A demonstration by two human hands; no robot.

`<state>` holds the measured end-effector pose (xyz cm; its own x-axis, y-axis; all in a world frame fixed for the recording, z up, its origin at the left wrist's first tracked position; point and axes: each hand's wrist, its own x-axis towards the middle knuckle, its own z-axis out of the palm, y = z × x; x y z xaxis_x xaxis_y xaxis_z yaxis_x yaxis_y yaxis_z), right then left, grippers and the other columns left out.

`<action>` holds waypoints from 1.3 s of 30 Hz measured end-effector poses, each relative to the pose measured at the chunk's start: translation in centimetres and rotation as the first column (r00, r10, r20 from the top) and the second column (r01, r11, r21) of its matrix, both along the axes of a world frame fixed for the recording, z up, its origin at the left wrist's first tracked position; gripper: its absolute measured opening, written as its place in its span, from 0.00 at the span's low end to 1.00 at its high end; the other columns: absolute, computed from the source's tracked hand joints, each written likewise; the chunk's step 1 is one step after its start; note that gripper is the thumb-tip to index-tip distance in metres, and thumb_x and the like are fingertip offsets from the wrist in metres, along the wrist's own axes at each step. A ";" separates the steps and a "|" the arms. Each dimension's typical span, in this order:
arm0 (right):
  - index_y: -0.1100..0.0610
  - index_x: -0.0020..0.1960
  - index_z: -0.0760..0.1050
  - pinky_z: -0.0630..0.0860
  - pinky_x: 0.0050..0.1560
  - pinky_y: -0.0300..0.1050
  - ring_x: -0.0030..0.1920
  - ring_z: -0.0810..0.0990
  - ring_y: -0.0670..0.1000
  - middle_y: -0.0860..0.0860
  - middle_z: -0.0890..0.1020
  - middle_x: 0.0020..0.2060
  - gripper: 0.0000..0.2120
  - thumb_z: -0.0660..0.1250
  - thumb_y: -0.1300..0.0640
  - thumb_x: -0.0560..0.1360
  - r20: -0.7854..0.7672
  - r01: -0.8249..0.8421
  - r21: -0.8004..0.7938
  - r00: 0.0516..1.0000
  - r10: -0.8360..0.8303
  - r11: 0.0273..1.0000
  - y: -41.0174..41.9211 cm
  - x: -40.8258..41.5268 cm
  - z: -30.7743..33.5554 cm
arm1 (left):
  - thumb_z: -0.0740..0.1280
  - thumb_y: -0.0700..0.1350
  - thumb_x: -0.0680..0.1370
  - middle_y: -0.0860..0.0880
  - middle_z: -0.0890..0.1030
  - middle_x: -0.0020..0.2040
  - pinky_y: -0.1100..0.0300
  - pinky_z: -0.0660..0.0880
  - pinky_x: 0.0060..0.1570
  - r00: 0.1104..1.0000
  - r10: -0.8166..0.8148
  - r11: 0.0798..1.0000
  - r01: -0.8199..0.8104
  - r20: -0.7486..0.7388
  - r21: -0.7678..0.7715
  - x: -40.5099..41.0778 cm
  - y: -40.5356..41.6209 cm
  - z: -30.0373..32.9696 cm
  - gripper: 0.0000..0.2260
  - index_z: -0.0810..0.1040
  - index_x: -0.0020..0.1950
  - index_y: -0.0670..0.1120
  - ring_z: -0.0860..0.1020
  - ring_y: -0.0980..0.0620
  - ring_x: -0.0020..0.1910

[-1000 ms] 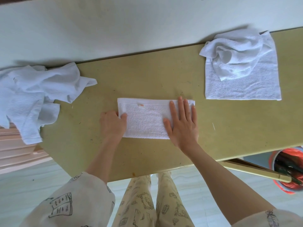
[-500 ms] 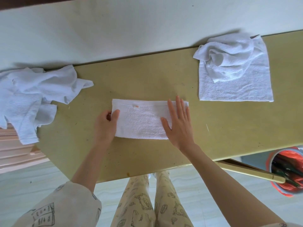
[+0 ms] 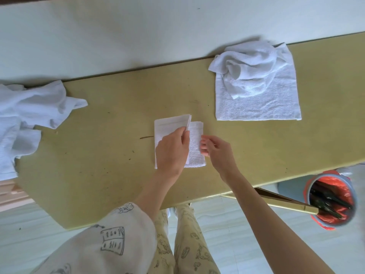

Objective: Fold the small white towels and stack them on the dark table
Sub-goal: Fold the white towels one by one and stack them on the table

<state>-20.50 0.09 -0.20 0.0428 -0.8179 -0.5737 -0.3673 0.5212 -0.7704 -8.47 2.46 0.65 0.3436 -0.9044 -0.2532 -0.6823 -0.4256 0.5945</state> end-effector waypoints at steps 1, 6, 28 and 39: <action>0.59 0.54 0.77 0.77 0.57 0.51 0.43 0.80 0.52 0.50 0.80 0.40 0.12 0.56 0.64 0.78 0.005 -0.009 0.024 1.000 0.009 1.000 -0.1 0.0 -0.2 | 0.54 0.48 0.81 0.53 0.64 0.25 0.56 0.63 0.33 1.000 -0.010 1.000 0.010 0.001 0.028 -0.6 -0.3 -0.3 0.14 0.70 0.40 0.44 0.67 0.47 0.30; 0.61 0.55 0.77 0.77 0.58 0.53 0.47 0.82 0.54 0.52 0.81 0.43 0.15 0.53 0.66 0.78 0.045 -0.023 0.090 0.999 0.019 0.996 -0.7 -0.3 -0.2 | 0.54 0.44 0.81 0.49 0.71 0.29 0.54 0.66 0.33 0.997 -0.073 0.995 0.071 0.038 0.074 -2.2 -0.6 -1.0 0.11 0.66 0.39 0.44 0.72 0.44 0.33; 0.59 0.56 0.76 0.77 0.53 0.48 0.46 0.79 0.51 0.52 0.83 0.45 0.10 0.65 0.58 0.75 -0.112 -0.134 0.076 0.984 0.142 0.988 0.4 -2.0 0.2 | 0.54 0.41 0.77 0.45 0.74 0.63 0.47 0.69 0.58 0.908 -0.252 0.952 0.295 0.336 -0.083 2.9 5.3 -2.5 0.17 0.72 0.64 0.46 0.68 0.45 0.64; 0.62 0.69 0.64 0.59 0.70 0.57 0.71 0.65 0.59 0.60 0.69 0.69 0.21 0.52 0.56 0.78 -0.718 -0.689 -0.423 0.651 0.246 0.589 3.7 1.5 -1.9 | 0.46 0.51 0.79 0.49 0.45 0.77 0.45 0.49 0.72 0.807 -0.494 0.870 0.463 0.323 0.172 4.7 6.8 -4.8 0.25 0.51 0.76 0.48 0.42 0.51 0.76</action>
<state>-18.99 3.78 -2.06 0.4083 -0.9129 -0.0014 -0.8437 -0.3768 -0.3825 -3.77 9.29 -4.17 -0.0487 -0.9588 -0.2800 -0.9654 -0.0268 0.2594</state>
